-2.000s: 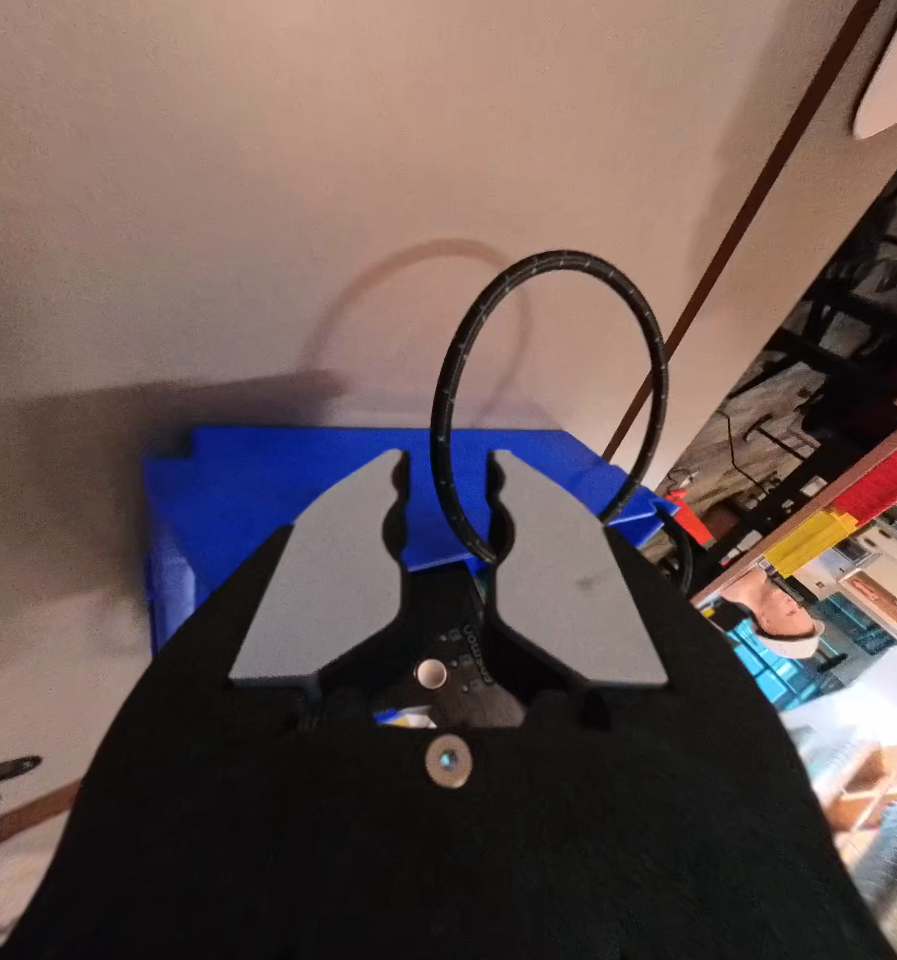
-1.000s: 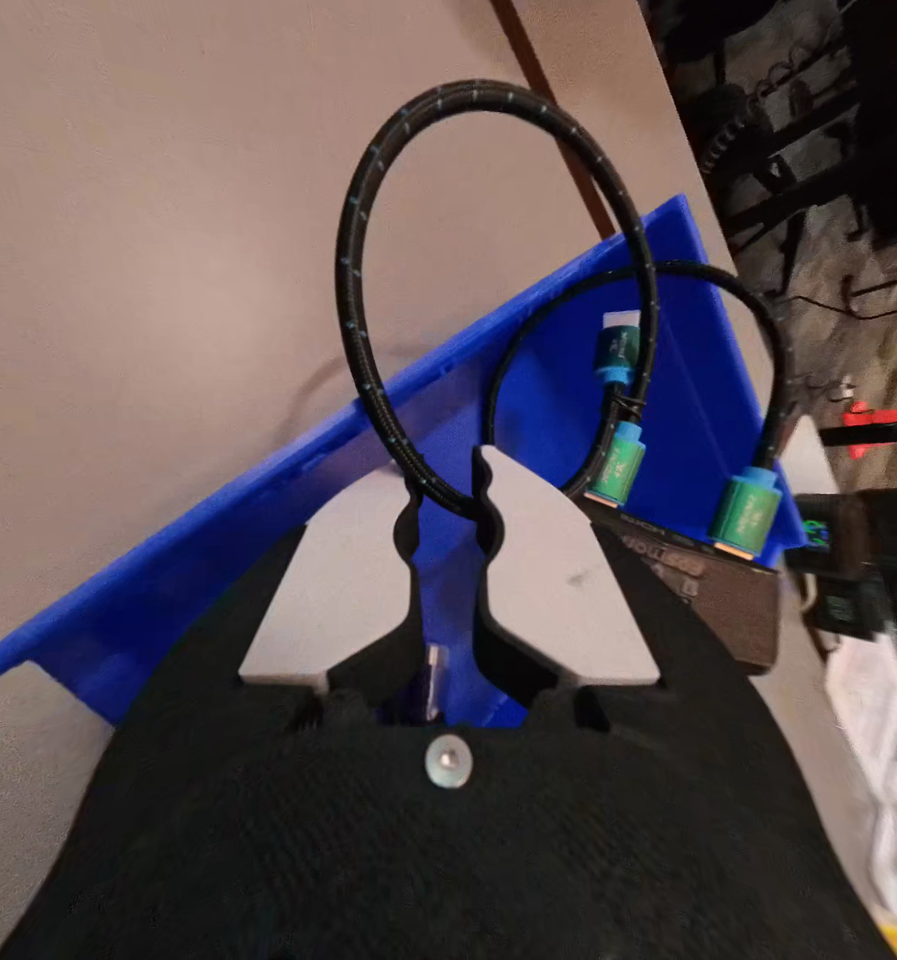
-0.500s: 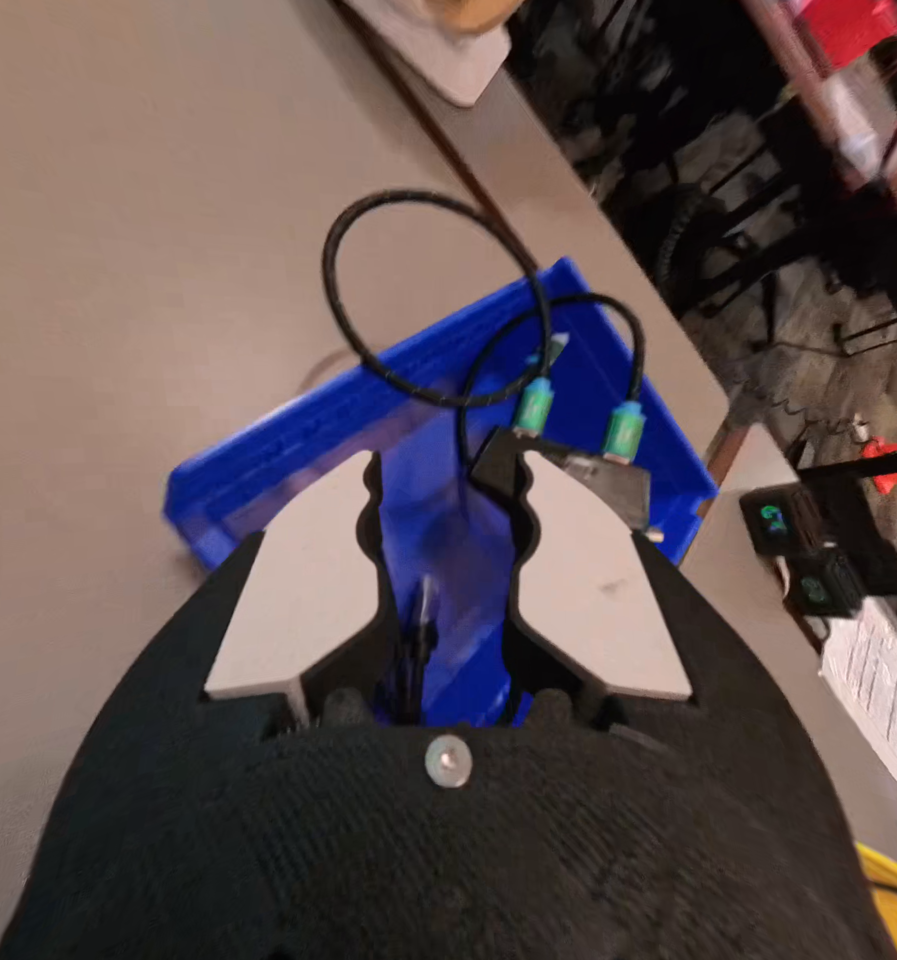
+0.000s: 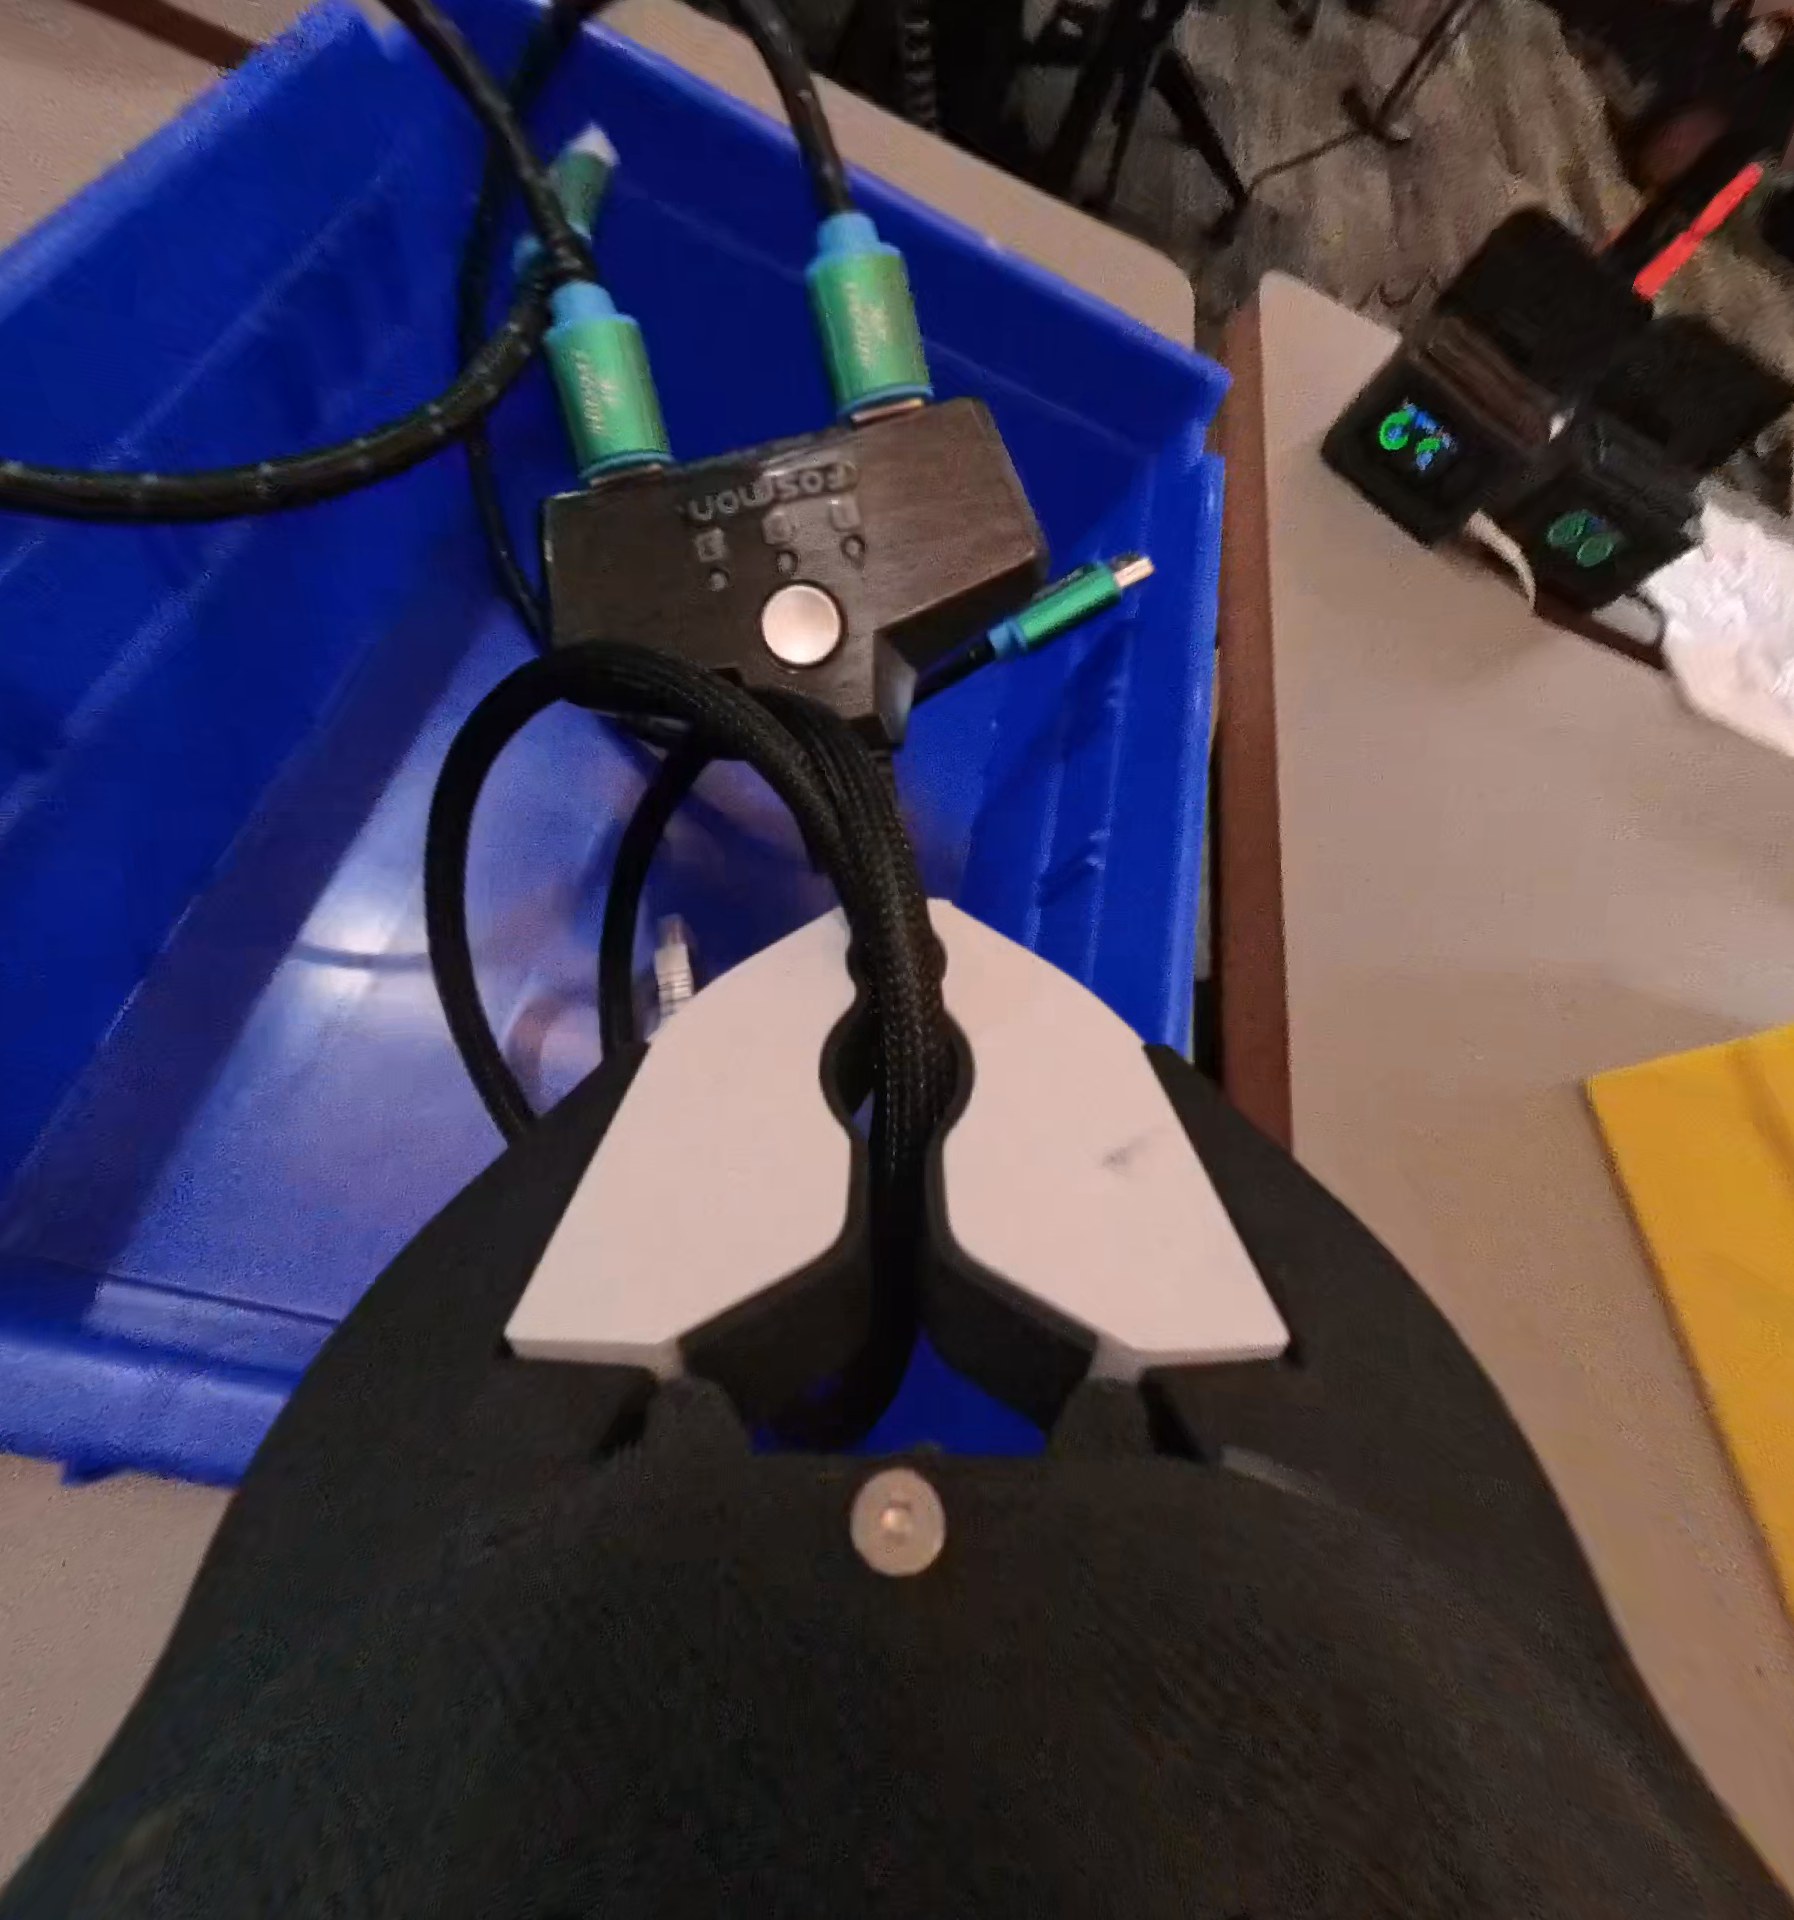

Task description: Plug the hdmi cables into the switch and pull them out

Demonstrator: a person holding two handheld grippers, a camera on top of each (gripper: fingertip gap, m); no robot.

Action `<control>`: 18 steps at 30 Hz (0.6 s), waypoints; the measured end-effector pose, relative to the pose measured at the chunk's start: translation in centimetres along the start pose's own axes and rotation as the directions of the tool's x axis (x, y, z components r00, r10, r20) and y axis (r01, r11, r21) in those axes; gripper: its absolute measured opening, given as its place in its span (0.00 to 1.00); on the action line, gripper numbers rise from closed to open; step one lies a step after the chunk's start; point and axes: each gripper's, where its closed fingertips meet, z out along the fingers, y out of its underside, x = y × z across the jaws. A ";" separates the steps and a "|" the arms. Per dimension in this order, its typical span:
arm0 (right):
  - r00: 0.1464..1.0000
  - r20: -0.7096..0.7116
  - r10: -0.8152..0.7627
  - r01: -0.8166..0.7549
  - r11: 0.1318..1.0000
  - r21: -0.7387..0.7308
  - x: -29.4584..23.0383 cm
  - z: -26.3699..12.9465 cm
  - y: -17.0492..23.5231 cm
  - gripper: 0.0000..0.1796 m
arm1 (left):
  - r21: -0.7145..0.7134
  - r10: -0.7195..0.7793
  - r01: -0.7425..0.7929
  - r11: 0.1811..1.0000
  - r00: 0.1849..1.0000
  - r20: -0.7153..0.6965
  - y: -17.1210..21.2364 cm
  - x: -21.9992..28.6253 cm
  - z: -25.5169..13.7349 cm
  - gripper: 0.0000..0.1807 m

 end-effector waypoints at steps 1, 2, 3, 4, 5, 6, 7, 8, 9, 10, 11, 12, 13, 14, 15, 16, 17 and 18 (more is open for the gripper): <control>0.997 0.026 0.069 -0.069 0.997 -0.033 0.0 0.9 0.8 0.03 | 0.000 -0.001 0.001 1.000 1.000 0.000 0.0 0.0 0.0 0.16; 0.997 0.018 0.079 -0.077 0.994 -0.073 0.2 1.3 1.3 0.03 | 0.000 0.000 0.000 1.000 1.000 0.000 0.0 0.0 0.0 0.16; 0.999 0.008 0.031 -0.030 0.994 -0.101 0.2 1.4 1.2 0.03 | 0.000 0.000 0.000 1.000 1.000 0.000 0.0 0.0 0.0 0.16; 0.999 0.010 -0.037 0.038 0.988 -0.151 0.0 1.4 1.3 0.03 | 0.000 0.000 0.000 1.000 1.000 0.000 0.0 0.0 0.0 0.16; 0.994 0.019 -0.112 0.113 0.969 -0.220 -0.1 1.2 1.8 0.06 | -0.001 -0.001 0.001 1.000 1.000 -0.001 0.0 0.0 0.0 0.16; 0.980 0.056 -0.193 0.200 0.937 -0.287 -0.5 1.1 2.3 0.14 | -0.001 -0.003 0.003 1.000 1.000 -0.003 0.0 0.0 0.0 0.16; 0.962 0.085 -0.260 0.273 0.899 -0.341 -0.6 0.6 2.9 0.20 | -0.002 -0.004 0.004 1.000 1.000 -0.004 0.0 0.0 0.1 0.16; 0.950 0.078 -0.303 0.310 0.877 -0.368 -0.3 0.1 2.9 0.22 | -0.002 -0.006 0.006 1.000 1.000 -0.004 0.0 0.0 0.1 0.16; 0.948 0.058 -0.314 0.314 0.882 -0.352 -0.1 -0.4 2.4 0.26 | -0.002 -0.005 0.005 1.000 1.000 -0.003 0.0 0.0 0.1 0.16; 0.955 0.052 -0.292 0.293 0.902 -0.318 -0.2 -0.9 1.8 0.32 | -0.001 -0.004 0.004 1.000 1.000 -0.001 0.0 0.0 0.1 0.16; 0.966 0.066 -0.248 0.256 0.922 -0.290 -0.6 -1.5 1.4 0.37 | -0.001 -0.002 0.002 1.000 1.000 0.001 0.0 0.0 0.1 0.16; 0.975 0.085 -0.203 0.219 0.940 -0.263 -1.0 -2.3 1.0 0.43 | -0.001 -0.003 0.003 1.000 1.000 0.002 0.0 -0.1 0.1 0.16; 0.983 0.090 -0.160 0.176 0.960 -0.218 -1.3 -3.1 0.2 0.48 | -0.001 -0.005 0.005 1.000 1.000 0.004 0.0 -0.1 0.1 0.16; 0.989 0.085 -0.122 0.134 0.978 -0.162 -1.5 -3.9 -0.7 0.50 | 0.003 -0.008 0.008 1.000 1.000 0.008 0.0 -0.2 0.0 0.16; 0.993 0.073 -0.091 0.098 0.990 -0.104 -1.6 -4.8 -1.6 0.51 | 0.013 -0.012 0.012 1.000 1.000 0.012 -0.1 -0.3 0.0 0.16; 0.996 0.051 -0.076 0.078 0.996 -0.046 -1.7 -5.7 -2.6 0.52 | 0.026 -0.019 0.019 0.999 1.000 0.016 -0.2 -0.4 -0.2 0.16; 0.998 0.011 -0.064 0.064 0.998 0.028 -1.7 -6.6 -3.9 0.52 | 0.044 -0.035 0.033 0.998 0.999 0.025 -0.4 -0.6 -0.4 0.16; 0.999 -0.017 -0.051 0.052 0.991 0.122 -2.1 -7.6 -5.3 0.52 | 0.071 -0.059 0.057 0.996 0.998 0.034 -0.7 -1.0 -0.7 0.17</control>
